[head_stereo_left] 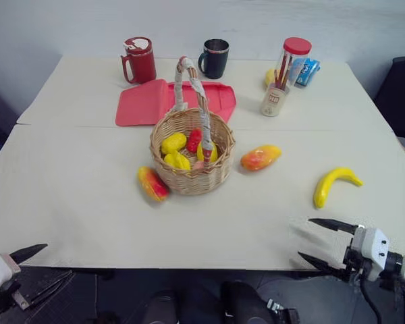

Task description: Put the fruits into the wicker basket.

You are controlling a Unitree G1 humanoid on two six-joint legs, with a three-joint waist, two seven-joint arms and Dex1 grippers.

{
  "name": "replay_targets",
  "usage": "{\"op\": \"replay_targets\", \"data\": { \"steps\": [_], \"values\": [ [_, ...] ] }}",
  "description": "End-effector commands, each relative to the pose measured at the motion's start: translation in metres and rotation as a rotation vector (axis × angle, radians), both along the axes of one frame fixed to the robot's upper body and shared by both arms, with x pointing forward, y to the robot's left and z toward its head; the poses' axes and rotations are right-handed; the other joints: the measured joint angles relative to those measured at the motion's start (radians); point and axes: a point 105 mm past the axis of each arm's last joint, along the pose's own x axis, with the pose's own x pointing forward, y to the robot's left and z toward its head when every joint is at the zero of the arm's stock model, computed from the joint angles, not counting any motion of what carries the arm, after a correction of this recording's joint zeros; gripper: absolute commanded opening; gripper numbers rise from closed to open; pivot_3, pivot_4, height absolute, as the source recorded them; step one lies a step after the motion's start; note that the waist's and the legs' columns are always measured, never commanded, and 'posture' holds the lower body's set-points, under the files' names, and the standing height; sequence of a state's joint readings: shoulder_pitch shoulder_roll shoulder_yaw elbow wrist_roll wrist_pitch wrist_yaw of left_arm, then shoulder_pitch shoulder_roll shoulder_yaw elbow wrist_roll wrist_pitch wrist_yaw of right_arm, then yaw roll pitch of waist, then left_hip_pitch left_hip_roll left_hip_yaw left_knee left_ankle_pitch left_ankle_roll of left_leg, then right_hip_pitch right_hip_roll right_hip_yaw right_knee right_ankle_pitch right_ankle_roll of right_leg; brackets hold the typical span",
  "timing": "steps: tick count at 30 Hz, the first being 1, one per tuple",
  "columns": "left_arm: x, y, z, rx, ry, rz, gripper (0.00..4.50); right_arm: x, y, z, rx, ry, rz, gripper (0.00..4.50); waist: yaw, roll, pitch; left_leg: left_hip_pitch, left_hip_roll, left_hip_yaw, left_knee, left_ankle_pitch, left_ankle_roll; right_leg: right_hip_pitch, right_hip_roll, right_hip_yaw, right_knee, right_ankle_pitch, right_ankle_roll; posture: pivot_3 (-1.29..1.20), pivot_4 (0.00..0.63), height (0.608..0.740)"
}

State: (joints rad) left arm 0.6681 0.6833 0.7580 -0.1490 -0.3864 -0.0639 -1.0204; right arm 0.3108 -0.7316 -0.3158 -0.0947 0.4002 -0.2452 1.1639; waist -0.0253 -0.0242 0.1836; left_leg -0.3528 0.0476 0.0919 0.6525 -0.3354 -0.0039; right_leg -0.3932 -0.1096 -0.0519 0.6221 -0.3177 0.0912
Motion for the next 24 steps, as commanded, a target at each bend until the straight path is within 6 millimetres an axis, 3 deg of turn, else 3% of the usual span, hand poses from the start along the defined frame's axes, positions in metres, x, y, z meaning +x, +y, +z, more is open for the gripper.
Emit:
{"op": "replay_targets", "data": {
  "steps": [1, 8, 11, 17, 20, 24],
  "values": [
    [0.005, 0.002, 0.012, 0.017, -0.032, -0.009, 4.5, 0.0, 0.009, 0.009, 0.025, -0.029, 0.005, 4.46, 0.001, 0.0, 0.0, 0.0, 0.0, 0.0, 0.0, 0.0, 0.0, 0.0, 0.0, 0.0, 0.0, 0.0, 0.0, 0.0, 0.15, 0.74],
    [-0.001, -0.002, 0.016, -0.057, 0.023, -0.005, 4.5, 0.002, 0.014, 0.015, 0.019, -0.064, 0.003, 4.46, -0.004, -0.001, 0.0, 0.0, -0.001, 0.001, 0.001, -0.001, 0.002, 0.0, 0.0, 0.001, -0.001, 0.0, 0.0, 0.0, 0.15, 0.74],
    [0.006, -0.001, 0.024, -0.09, -0.004, 0.007, 4.5, 0.0, 0.022, 0.016, 0.031, -0.058, 0.038, 4.46, -0.003, -0.001, 0.0, 0.0, 0.0, 0.001, 0.001, -0.001, 0.001, 0.0, 0.0, 0.0, 0.0, 0.0, 0.001, 0.0, 0.15, 0.74],
    [0.017, -0.017, 0.039, -0.226, 0.02, -0.035, 4.5, 0.015, 0.034, 0.031, 0.132, -0.105, 0.016, 4.46, -0.002, 0.0, 0.0, 0.0, 0.0, 0.0, 0.003, 0.001, 0.0, 0.0, 0.0, 0.0, 0.004, 0.0, 0.0, 0.0, 0.15, 0.74],
    [0.033, -0.026, 0.049, -0.276, 0.006, -0.038, 4.5, 0.016, 0.052, 0.046, 0.206, -0.152, 0.097, 4.46, -0.002, 0.0, 0.0, 0.0, 0.0, 0.0, 0.003, 0.001, 0.0, 0.0, 0.0, 0.001, 0.004, 0.0, 0.0, 0.0, 0.15, 0.74],
    [0.063, -0.046, 0.072, -0.457, 0.027, 0.011, 4.5, 0.024, 0.078, 0.083, 0.331, -0.175, 0.177, 4.46, -0.002, 0.001, 0.001, 0.0, 0.0, -0.001, 0.005, 0.001, 0.0, 0.0, 0.0, 0.0, 0.007, 0.0, 0.001, 0.0, 0.15, 0.74]
  ]
}}
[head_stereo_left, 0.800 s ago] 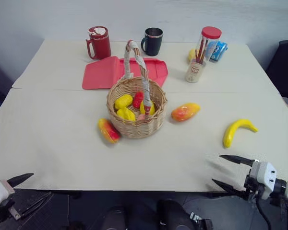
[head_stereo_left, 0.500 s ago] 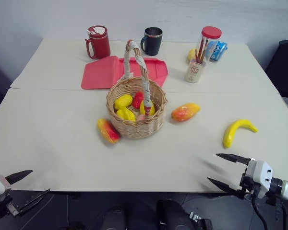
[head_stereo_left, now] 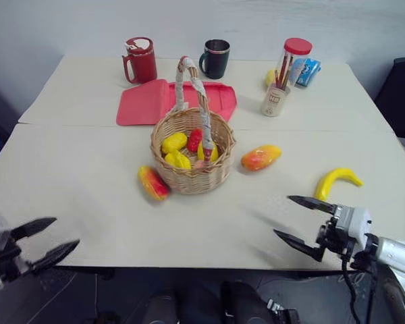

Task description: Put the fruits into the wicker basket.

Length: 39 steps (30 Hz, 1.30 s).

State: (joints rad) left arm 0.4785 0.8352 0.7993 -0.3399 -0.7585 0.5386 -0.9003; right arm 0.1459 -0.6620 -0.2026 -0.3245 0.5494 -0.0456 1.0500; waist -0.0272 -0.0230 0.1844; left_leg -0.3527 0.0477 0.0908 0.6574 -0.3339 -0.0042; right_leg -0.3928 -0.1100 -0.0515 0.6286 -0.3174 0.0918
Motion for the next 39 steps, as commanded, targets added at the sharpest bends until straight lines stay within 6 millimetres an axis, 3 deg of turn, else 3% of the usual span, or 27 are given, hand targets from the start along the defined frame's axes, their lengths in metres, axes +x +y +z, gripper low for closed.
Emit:
{"op": "replay_targets", "data": {
  "steps": [1, 5, 9, 15, 22, 25, 29, 32, 37, 39],
  "values": [
    [0.017, -0.026, 0.02, -0.143, 0.041, -0.021, 4.5, 0.003, 0.02, 0.042, 0.092, -0.09, 0.067, 4.46, 0.0, 0.0, 0.0, 0.0, 0.0, 0.0, 0.001, 0.0, 0.0, 0.0, 0.0, 0.0, 0.0, 0.0, 0.0, 0.0, 0.15, 0.74],
    [0.048, -0.048, 0.011, -0.175, 0.178, 0.05, 4.5, 0.005, 0.046, 0.073, 0.08, -0.188, 0.18, 4.46, 0.0, 0.002, 0.001, 0.0, -0.001, -0.001, 0.001, 0.001, -0.001, 0.0, -0.001, 0.0, 0.0, 0.001, 0.001, 0.0, 0.15, 0.74],
    [0.082, -0.064, -0.001, -0.169, 0.243, 0.171, 4.5, 0.015, 0.052, 0.09, 0.103, -0.237, 0.185, 4.46, 0.001, 0.001, 0.001, -0.002, -0.001, 0.0, 0.001, 0.003, -0.005, -0.001, 0.0, 0.0, 0.0, 0.001, 0.001, 0.0, 0.15, 0.74],
    [0.115, -0.093, -0.011, -0.245, 0.275, 0.193, 4.5, 0.018, 0.056, 0.09, 0.109, -0.246, 0.192, 4.46, 0.003, 0.001, 0.001, -0.007, -0.001, 0.001, 0.006, 0.003, -0.005, -0.002, 0.005, -0.001, -0.001, 0.003, 0.005, 0.0, 0.15, 0.74],
    [0.132, -0.125, -0.024, -0.243, 0.348, 0.105, 4.5, 0.017, 0.058, 0.084, 0.113, -0.242, 0.186, 4.46, 0.004, 0.0, 0.0, -0.007, -0.001, 0.004, 0.009, 0.002, -0.003, -0.002, 0.011, -0.001, -0.001, 0.005, 0.008, 0.0, 0.15, 0.74],
    [0.135, -0.133, -0.028, -0.235, 0.374, 0.071, 3.93, 0.019, 0.059, 0.084, 0.118, -0.245, 0.188, 4.5, 0.004, 0.0, 0.0, -0.005, -0.001, 0.005, 0.009, 0.003, -0.004, -0.002, 0.011, -0.001, -0.001, 0.005, 0.008, 0.0, 0.15, 0.74],
    [0.136, -0.131, -0.035, -0.214, 0.399, 0.07, 2.78, 0.019, 0.06, 0.085, 0.12, -0.25, 0.195, 4.5, 0.003, 0.001, 0.0, -0.003, -0.001, 0.005, 0.009, 0.004, -0.005, -0.002, 0.011, -0.001, 0.001, 0.005, 0.008, 0.0, 0.15, 0.74],
    [0.132, -0.12, -0.033, -0.225, 0.381, 0.087, 2.19, 0.019, 0.06, 0.086, 0.123, -0.253, 0.193, 4.5, 0.001, 0.001, 0.0, -0.002, -0.001, 0.005, 0.009, 0.004, -0.006, -0.001, 0.011, 0.0, 0.002, 0.005, 0.007, 0.0, 0.15, 0.74],
    [0.123, -0.095, -0.019, -0.219, 0.307, 0.101, 2.04, 0.02, 0.06, 0.086, 0.122, -0.25, 0.196, 4.5, -0.004, 0.001, 0.001, -0.001, 0.002, 0.006, 0.008, 0.004, -0.008, -0.002, 0.009, 0.001, 0.002, 0.005, 0.005, 0.0, 0.15, 0.74],
    [0.116, -0.075, 0.002, -0.228, 0.187, 0.092, 2.03, 0.021, 0.06, 0.085, 0.119, -0.247, 0.191, 4.5, -0.003, 0.001, 0.001, -0.002, 0.002, 0.005, 0.007, 0.005, -0.008, -0.002, 0.009, 0.001, 0.001, 0.005, 0.005, 0.0, 0.15, 0.74]
  ]
}}
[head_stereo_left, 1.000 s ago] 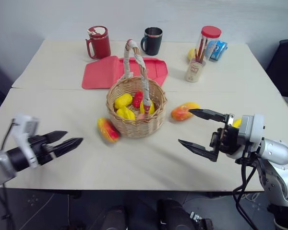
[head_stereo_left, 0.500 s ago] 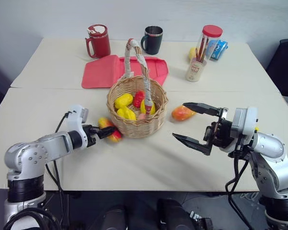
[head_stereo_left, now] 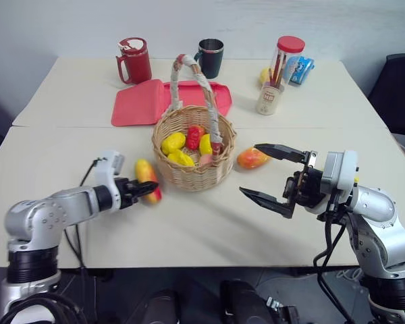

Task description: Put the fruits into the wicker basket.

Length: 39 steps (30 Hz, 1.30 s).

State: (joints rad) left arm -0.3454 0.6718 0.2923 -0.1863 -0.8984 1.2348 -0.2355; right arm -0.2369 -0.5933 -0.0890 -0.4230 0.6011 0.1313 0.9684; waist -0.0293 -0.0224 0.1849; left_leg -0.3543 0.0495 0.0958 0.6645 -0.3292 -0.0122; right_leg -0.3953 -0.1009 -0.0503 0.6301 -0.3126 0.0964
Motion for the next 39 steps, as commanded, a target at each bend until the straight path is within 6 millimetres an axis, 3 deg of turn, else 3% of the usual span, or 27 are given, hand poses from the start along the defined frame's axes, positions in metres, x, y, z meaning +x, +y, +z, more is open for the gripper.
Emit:
{"op": "replay_targets", "data": {
  "steps": [1, 2, 4, 6, 8, 11, 15, 19, 22, 27, 29, 33, 39],
  "values": [
    [-0.012, 0.029, 0.04, 0.021, -0.232, 0.002, 2.03, -0.002, -0.002, 0.009, 0.011, -0.043, 0.0, 4.5, -0.003, 0.0, 0.0, 0.0, 0.0, 0.0, 0.0, 0.0, 0.0, 0.0, 0.0, 0.0, 0.0, 0.0, 0.0, 0.0, 0.15, 0.74],
    [-0.016, 0.032, 0.048, 0.029, -0.29, -0.018, 2.03, -0.001, -0.002, 0.009, 0.01, -0.042, -0.003, 4.5, -0.002, 0.0, 0.0, -0.001, 0.0, 0.0, 0.0, 0.0, 0.0, -0.001, -0.001, 0.001, -0.001, 0.0, 0.0, 0.0, 0.15, 0.74],
    [-0.042, 0.018, 0.092, -0.014, -0.591, -0.232, 2.03, 0.001, -0.005, 0.008, 0.006, -0.035, -0.023, 4.5, 0.002, 0.0, 0.0, -0.004, 0.0, -0.001, 0.0, -0.001, 0.0, -0.003, -0.002, 0.001, -0.002, 0.0, 0.0, 0.0, 0.15, 0.74],
    [-0.057, 0.007, 0.108, 0.012, -0.704, -0.382, 2.03, 0.004, -0.01, 0.008, 0.009, -0.03, -0.052, 4.5, 0.01, -0.001, 0.0, -0.008, -0.001, -0.003, 0.0, -0.001, 0.001, -0.005, -0.006, 0.0, -0.003, -0.001, -0.001, 0.0, 0.15, 0.74],
    [-0.052, -0.006, 0.11, 0.082, -0.729, -0.472, 2.03, 0.008, -0.016, 0.01, 0.028, -0.03, -0.092, 4.5, 0.028, 0.0, 0.0, -0.014, -0.004, -0.004, 0.001, -0.001, 0.002, -0.01, -0.008, -0.001, -0.003, -0.001, -0.001, 0.0, 0.15, 0.74],
    [-0.015, -0.032, 0.124, 0.134, -0.796, -0.499, 2.03, 0.017, -0.031, 0.017, 0.122, -0.011, -0.176, 4.5, 0.051, 0.001, 0.0, -0.016, -0.01, -0.004, 0.001, 0.002, 0.006, -0.011, -0.01, -0.004, -0.002, 0.001, 0.001, 0.0, 0.15, 0.74],
    [0.032, -0.067, 0.12, 0.123, -0.708, -0.494, 2.03, 0.017, -0.035, 0.017, 0.141, -0.005, -0.209, 4.5, 0.053, 0.001, 0.0, -0.016, -0.018, -0.001, 0.002, 0.005, 0.013, -0.01, -0.01, -0.005, -0.003, 0.006, 0.009, 0.0, 0.15, 0.74],
    [0.05, -0.086, 0.115, 0.086, -0.632, -0.535, 2.03, 0.014, -0.038, 0.015, 0.166, -0.004, -0.238, 4.5, 0.038, 0.001, 0.0, -0.018, -0.019, 0.003, 0.002, 0.006, 0.018, -0.011, -0.01, -0.003, -0.003, 0.01, 0.015, 0.0, 0.15, 0.74],
    [0.055, -0.089, 0.114, 0.051, -0.574, -0.544, 2.93, 0.006, -0.044, 0.007, 0.171, -0.002, -0.273, 4.5, 0.029, 0.001, 0.001, -0.022, -0.019, 0.003, 0.002, 0.006, 0.018, -0.015, -0.009, -0.003, -0.004, 0.01, 0.015, 0.0, 0.15, 0.74],
    [0.056, -0.073, 0.131, 0.038, -0.706, -0.51, 4.48, 0.001, -0.067, 0.0, 0.148, -0.005, -0.383, 4.5, 0.029, 0.0, 0.001, -0.024, -0.019, 0.004, 0.002, 0.006, 0.018, -0.016, -0.01, -0.005, -0.004, 0.01, 0.015, 0.0, 0.15, 0.74],
    [0.051, -0.063, 0.14, -0.003, -0.79, -0.504, 4.48, 0.002, -0.082, -0.001, 0.144, -0.001, -0.441, 4.5, 0.029, 0.0, 0.001, -0.024, -0.018, 0.003, 0.004, 0.006, 0.018, -0.016, -0.01, -0.005, -0.004, 0.01, 0.016, 0.0, 0.15, 0.74],
    [0.031, -0.04, 0.131, 0.017, -0.845, -0.569, 4.48, -0.002, -0.108, -0.005, 0.124, 0.028, -0.521, 4.5, 0.027, 0.0, 0.001, -0.019, -0.019, 0.005, 0.005, 0.006, 0.019, -0.013, -0.012, -0.003, -0.004, 0.01, 0.016, 0.0, 0.15, 0.74],
    [0.002, 0.026, 0.1, 0.271, -0.906, -0.556, 4.48, -0.035, -0.152, -0.04, 0.059, 0.136, -0.693, 4.5, 0.028, 0.0, 0.001, -0.018, -0.018, 0.004, 0.001, 0.007, 0.018, -0.013, -0.011, -0.003, -0.004, 0.009, 0.014, 0.0, 0.15, 0.74]
  ]
}}
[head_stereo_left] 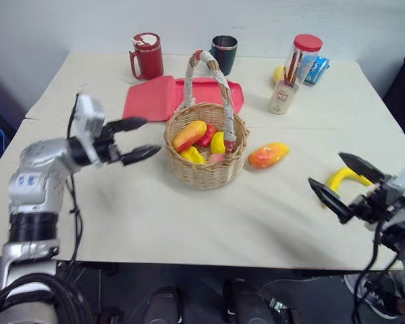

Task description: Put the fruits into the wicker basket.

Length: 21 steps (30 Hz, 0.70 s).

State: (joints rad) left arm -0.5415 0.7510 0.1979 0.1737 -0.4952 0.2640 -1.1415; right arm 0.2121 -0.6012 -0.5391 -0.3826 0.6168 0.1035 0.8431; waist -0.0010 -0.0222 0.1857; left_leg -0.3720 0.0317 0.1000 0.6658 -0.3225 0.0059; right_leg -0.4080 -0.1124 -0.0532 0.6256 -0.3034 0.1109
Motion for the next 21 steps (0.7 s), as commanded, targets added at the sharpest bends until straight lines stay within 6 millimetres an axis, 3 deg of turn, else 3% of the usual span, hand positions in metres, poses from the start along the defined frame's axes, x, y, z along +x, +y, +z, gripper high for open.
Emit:
{"op": "replay_targets", "data": {
  "steps": [1, 3, 6, 8, 10, 12, 17, 21],
  "values": [
    [-0.018, 0.037, 0.012, 0.054, -0.165, 0.056, 4.48, -0.021, -0.026, -0.007, -0.03, 0.0, -0.104, 4.5, 0.0, 0.0, 0.0, 0.0, 0.0, 0.0, 0.0, 0.0, 0.001, 0.0, -0.001, 0.0, -0.001, 0.0, 0.0, 0.0, 0.15, 0.74],
    [-0.027, 0.059, -0.005, 0.093, -0.121, 0.103, 4.48, -0.032, -0.04, -0.024, -0.037, 0.048, -0.164, 4.5, -0.001, 0.0, 0.0, 0.0, 0.0, 0.0, 0.0, -0.002, 0.002, 0.001, -0.002, 0.0, -0.001, 0.0, 0.0, 0.0, 0.15, 0.74],
    [-0.049, 0.074, -0.034, 0.14, 0.01, 0.077, 4.48, -0.041, -0.058, -0.044, -0.065, 0.098, -0.227, 4.5, -0.005, 0.0, 0.0, 0.002, -0.001, 0.002, 0.0, -0.004, 0.004, 0.002, -0.004, 0.001, -0.002, 0.001, 0.001, 0.0, 0.15, 0.74],
    [-0.06, 0.074, -0.037, 0.107, 0.045, 0.076, 4.48, -0.039, -0.067, -0.049, -0.093, 0.095, -0.253, 4.5, -0.007, 0.0, 0.0, 0.002, -0.001, 0.002, 0.0, -0.004, 0.004, 0.002, -0.005, 0.002, -0.003, 0.001, 0.001, 0.0, 0.15, 0.74],
    [-0.065, 0.067, -0.03, 0.081, 0.025, 0.069, 4.48, -0.03, -0.062, -0.048, -0.144, 0.097, -0.188, 4.5, -0.01, 0.0, 0.0, 0.002, 0.0, 0.001, 0.0, -0.006, 0.007, 0.002, -0.01, 0.001, -0.003, 0.002, -0.001, 0.0, 0.15, 0.74],
    [-0.072, 0.056, -0.029, 0.076, 0.067, 0.035, 4.48, -0.01, -0.048, -0.045, -0.269, 0.137, -0.025, 4.5, -0.016, 0.001, 0.001, 0.002, 0.0, -0.001, 0.0, -0.005, 0.007, 0.002, -0.013, 0.002, -0.003, 0.003, -0.002, 0.0, 0.15, 0.74],
    [-0.076, 0.031, -0.018, 0.032, 0.045, -0.015, 4.48, 0.053, -0.019, -0.011, -0.442, 0.09, 0.192, 4.5, -0.032, 0.006, 0.002, 0.003, -0.001, -0.001, -0.001, -0.003, 0.007, 0.003, -0.016, 0.001, -0.003, 0.006, -0.003, 0.0, 0.15, 0.74],
    [-0.08, 0.004, -0.005, -0.038, 0.013, -0.075, 4.48, 0.106, 0.019, 0.0, -0.608, 0.13, 0.39, 4.5, -0.041, 0.008, 0.005, 0.001, 0.001, 0.002, -0.002, 0.001, -0.001, -0.002, -0.011, -0.007, 0.0, 0.004, -0.005, 0.0, 0.15, 0.74]
  ]
}}
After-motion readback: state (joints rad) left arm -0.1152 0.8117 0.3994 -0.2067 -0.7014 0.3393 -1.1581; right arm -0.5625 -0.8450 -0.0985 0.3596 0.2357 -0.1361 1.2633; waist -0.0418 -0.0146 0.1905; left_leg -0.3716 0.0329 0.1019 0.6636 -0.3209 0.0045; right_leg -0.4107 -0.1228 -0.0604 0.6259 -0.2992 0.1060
